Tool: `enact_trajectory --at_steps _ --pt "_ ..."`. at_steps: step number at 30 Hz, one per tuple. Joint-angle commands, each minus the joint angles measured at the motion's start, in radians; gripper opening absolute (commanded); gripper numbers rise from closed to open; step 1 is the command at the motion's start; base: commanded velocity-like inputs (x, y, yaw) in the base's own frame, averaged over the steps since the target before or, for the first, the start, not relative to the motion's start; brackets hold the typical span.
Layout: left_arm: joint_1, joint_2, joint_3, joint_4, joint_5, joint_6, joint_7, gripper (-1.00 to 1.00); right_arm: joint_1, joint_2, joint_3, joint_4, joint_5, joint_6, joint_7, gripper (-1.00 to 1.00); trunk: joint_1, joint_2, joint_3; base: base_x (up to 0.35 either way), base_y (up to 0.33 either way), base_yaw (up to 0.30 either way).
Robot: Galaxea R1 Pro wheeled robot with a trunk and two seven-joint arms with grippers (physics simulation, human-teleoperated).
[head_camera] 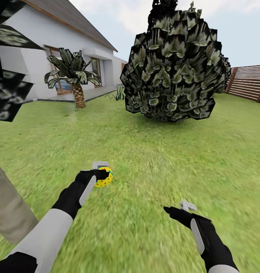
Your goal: Take the three Easter eggs out of the wicker basket on the lawn in the garden, then place them on the lawn next to a single tree (choose any tree) so that all three eggs are next to the same tree and none are left in the basket.
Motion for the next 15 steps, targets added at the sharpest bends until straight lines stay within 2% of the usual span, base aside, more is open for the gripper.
enact_trajectory --at_steps 1,7,12,15 --pt "-0.001 0.000 -0.002 -0.001 0.010 0.003 0.008 -1.00 -0.001 0.001 -0.004 -0.001 -0.007 0.006 0.002 1.00 0.000 0.000 -0.001 0.235 -0.030 0.000" --pt "-0.001 0.001 -0.001 0.000 0.012 0.003 0.008 -1.00 -0.001 0.001 -0.004 -0.001 -0.007 0.006 0.002 1.00 0.000 0.000 -0.001 0.049 -0.006 0.000" --pt "-0.001 0.002 0.001 -0.001 0.016 0.000 0.008 -1.00 -0.001 0.003 -0.004 -0.001 -0.007 0.006 0.002 1.00 0.003 -0.002 -0.020 0.001 0.000 0.000" --pt "-0.001 0.002 0.000 -0.001 0.015 -0.026 0.008 -1.00 -0.001 0.004 -0.004 -0.002 -0.007 0.006 0.002 1.00 0.004 -0.002 -0.032 0.000 0.000 0.000"
